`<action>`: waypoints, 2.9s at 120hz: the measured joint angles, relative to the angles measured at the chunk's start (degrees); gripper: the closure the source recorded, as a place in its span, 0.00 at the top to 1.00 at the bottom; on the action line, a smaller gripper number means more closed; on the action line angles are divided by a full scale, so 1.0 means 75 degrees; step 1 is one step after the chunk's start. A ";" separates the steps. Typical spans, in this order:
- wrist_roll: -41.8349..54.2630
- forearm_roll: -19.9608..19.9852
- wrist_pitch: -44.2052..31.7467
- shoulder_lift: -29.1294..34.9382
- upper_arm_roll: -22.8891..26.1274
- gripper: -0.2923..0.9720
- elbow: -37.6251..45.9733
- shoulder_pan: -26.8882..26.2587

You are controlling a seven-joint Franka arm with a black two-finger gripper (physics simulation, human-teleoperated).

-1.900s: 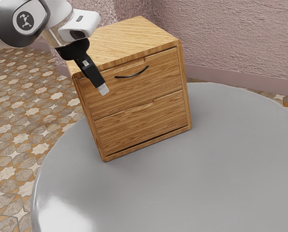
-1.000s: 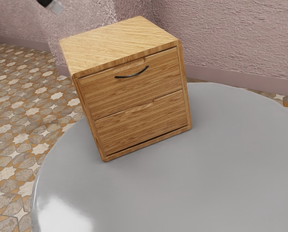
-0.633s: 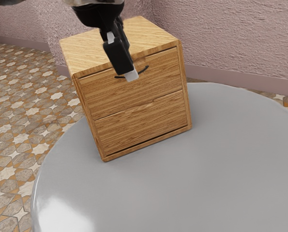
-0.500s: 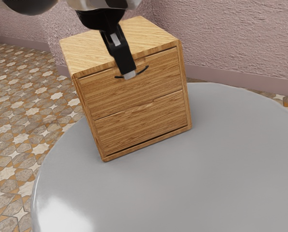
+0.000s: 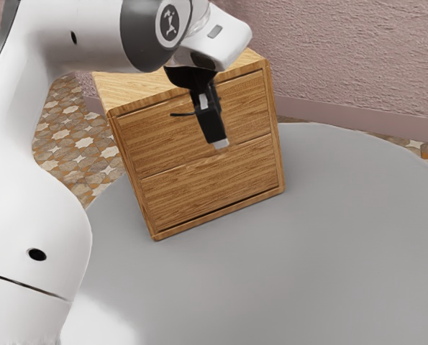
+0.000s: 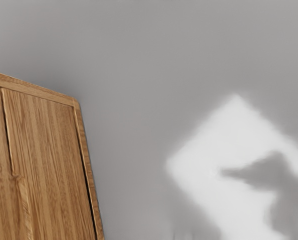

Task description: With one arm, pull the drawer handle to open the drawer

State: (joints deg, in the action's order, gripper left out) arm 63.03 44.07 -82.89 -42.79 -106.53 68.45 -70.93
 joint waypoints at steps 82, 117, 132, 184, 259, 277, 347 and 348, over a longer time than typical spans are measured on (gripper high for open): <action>0.1200 0.2347 -0.0502 -0.1019 -0.0039 0.77 -0.0108 0.1767; 0.0466 0.2641 -0.0431 -0.1338 -0.0058 0.77 -0.0208 0.2331; 0.0179 0.2804 -0.0294 -0.1343 -0.0291 0.77 -0.0351 0.2324; -0.0564 0.3411 -0.0133 -0.1533 -0.0315 0.77 -0.0510 0.2637; -0.0203 0.2450 -0.0554 -0.2009 -0.0081 0.77 -0.0461 0.2776; -0.0009 0.2386 -0.0638 -0.2012 -0.0080 0.77 -0.0437 0.2828; 0.0342 0.2333 -0.0709 -0.2215 0.0165 0.86 -0.0420 0.2921; 0.0346 0.2334 -0.0710 -0.2216 0.0164 0.86 -0.0421 0.2920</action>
State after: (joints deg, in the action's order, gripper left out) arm 65.63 61.58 -88.22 -59.41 -105.30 65.29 -49.02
